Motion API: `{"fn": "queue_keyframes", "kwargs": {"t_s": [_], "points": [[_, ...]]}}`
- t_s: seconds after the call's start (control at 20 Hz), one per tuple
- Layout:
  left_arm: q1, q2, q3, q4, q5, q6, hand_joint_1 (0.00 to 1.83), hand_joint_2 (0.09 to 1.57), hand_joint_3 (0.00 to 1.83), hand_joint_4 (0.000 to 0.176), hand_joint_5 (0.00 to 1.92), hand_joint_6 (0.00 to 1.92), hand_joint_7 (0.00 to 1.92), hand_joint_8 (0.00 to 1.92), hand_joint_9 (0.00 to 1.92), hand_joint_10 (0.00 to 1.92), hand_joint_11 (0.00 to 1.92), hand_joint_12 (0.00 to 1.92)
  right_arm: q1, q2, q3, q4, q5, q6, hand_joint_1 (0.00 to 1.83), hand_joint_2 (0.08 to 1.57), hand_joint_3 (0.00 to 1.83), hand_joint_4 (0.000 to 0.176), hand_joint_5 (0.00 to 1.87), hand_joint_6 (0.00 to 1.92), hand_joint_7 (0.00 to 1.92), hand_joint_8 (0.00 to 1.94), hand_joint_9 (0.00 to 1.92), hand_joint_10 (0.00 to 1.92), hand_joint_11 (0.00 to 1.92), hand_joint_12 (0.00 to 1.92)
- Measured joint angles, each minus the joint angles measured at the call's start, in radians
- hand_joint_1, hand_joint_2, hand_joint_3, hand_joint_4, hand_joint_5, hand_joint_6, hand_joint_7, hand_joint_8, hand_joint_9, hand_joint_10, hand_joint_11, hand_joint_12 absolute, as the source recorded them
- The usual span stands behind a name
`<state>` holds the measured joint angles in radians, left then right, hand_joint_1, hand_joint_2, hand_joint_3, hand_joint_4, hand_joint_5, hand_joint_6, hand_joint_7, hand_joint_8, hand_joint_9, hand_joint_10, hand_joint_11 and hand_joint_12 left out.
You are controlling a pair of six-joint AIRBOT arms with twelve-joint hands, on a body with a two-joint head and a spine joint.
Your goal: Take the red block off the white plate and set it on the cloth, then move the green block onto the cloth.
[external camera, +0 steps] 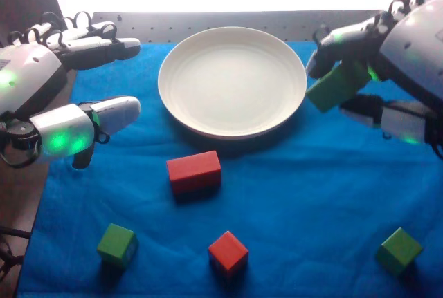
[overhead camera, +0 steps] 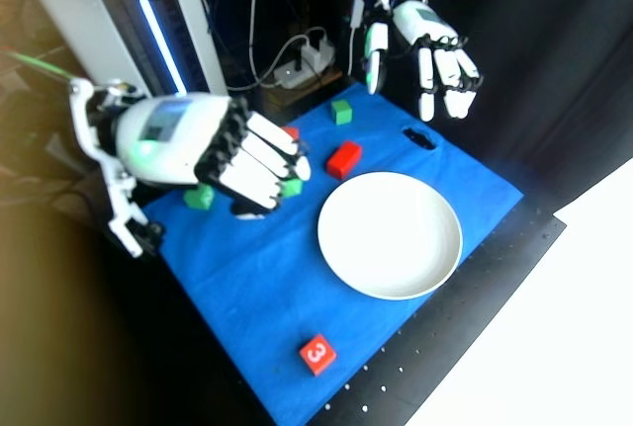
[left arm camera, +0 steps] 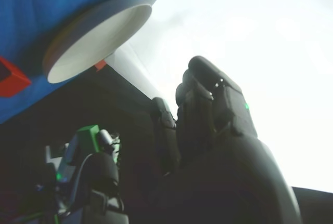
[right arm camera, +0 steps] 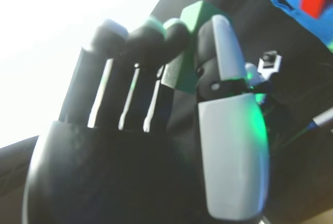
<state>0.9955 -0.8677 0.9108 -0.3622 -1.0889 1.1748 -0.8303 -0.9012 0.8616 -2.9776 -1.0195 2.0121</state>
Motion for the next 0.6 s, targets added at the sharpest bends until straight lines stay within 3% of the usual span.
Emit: {"fn": "queue_keyframes", "kwargs": {"t_s": [0.05, 0.15, 0.25, 0.3, 0.4, 0.5, 0.55, 0.6], "points": [[0.002, 0.0, 0.0, -0.001, -0.001, 0.0, 0.23, 1.22, 0.0, 0.068, 0.44, 0.0, 0.24, 0.0, 0.29, 0.0, 0.0, 1.16, -0.015, 0.0, -0.002, 0.0, -0.004, 0.013, 1.38, 1.1, 0.0, 0.0, 1.01, 0.87, 1.08, 0.9, 0.84, 1.36, 0.75, 1.8], [0.002, 0.0, 0.0, -0.002, -0.002, 0.0, 0.19, 1.21, 0.0, 0.087, 0.43, 0.0, 0.23, 0.0, 0.29, 0.0, 0.0, 1.2, -0.049, -0.002, -0.002, 0.0, -0.004, 0.034, 1.39, 1.1, 0.0, 0.0, 1.0, 0.87, 1.06, 0.96, 0.87, 1.28, 0.77, 1.68], [0.002, 0.0, -0.002, 0.002, -0.005, 0.0, 0.19, 1.21, 0.0, 0.086, 0.44, 0.0, 0.25, 0.01, 0.31, 0.01, 0.0, 1.2, -0.08, -0.012, -0.002, 0.001, -0.006, 0.057, 1.39, 1.11, 0.0, 0.0, 0.99, 0.83, 1.03, 1.02, 0.84, 1.35, 0.73, 1.75], [0.002, 0.0, -0.002, 0.003, -0.005, 0.0, 0.21, 1.21, 0.0, 0.077, 0.45, 0.01, 0.26, 0.01, 0.32, 0.01, 0.0, 1.21, -0.087, -0.016, -0.002, 0.003, -0.007, 0.061, 1.39, 1.1, 0.0, 0.0, 1.0, 0.84, 1.03, 0.97, 0.88, 1.32, 0.74, 1.71], [0.002, 0.0, -0.002, -0.003, -0.008, 0.0, 0.19, 1.2, 0.0, 0.089, 0.45, 0.01, 0.26, 0.01, 0.33, 0.01, 0.0, 1.24, -0.109, -0.028, -0.002, 0.009, -0.002, 0.079, 1.39, 1.09, 0.0, 0.0, 1.03, 0.83, 1.06, 0.9, 0.9, 1.25, 0.67, 1.63], [0.002, 0.0, -0.002, -0.003, -0.009, 0.0, 0.18, 1.21, 0.0, 0.095, 0.44, 0.0, 0.25, 0.0, 0.32, 0.0, 0.0, 1.22, -0.115, -0.036, -0.002, 0.013, 0.004, 0.08, 1.38, 1.11, 0.0, 0.0, 0.93, 0.91, 1.01, 1.01, 0.9, 1.27, 0.67, 1.6], [0.002, 0.0, -0.002, -0.003, -0.008, 0.0, 0.18, 1.21, 0.0, 0.099, 0.43, 0.0, 0.25, 0.0, 0.32, 0.0, 0.0, 1.22, -0.115, -0.036, -0.002, 0.016, 0.003, 0.08, 1.21, 1.1, 0.0, 0.0, 0.97, 0.97, 0.9, 0.88, 0.83, 1.11, 0.65, 1.56], [0.002, 0.0, -0.002, -0.002, -0.009, 0.0, 0.19, 1.2, 0.0, 0.099, 0.44, 0.0, 0.25, 0.0, 0.32, 0.0, 0.0, 1.19, -0.115, -0.036, -0.002, 0.017, 0.003, 0.08, 1.24, 1.01, 0.0, 0.0, 0.78, 0.75, 0.8, 0.78, 0.74, 1.03, 0.58, 1.55]]}}
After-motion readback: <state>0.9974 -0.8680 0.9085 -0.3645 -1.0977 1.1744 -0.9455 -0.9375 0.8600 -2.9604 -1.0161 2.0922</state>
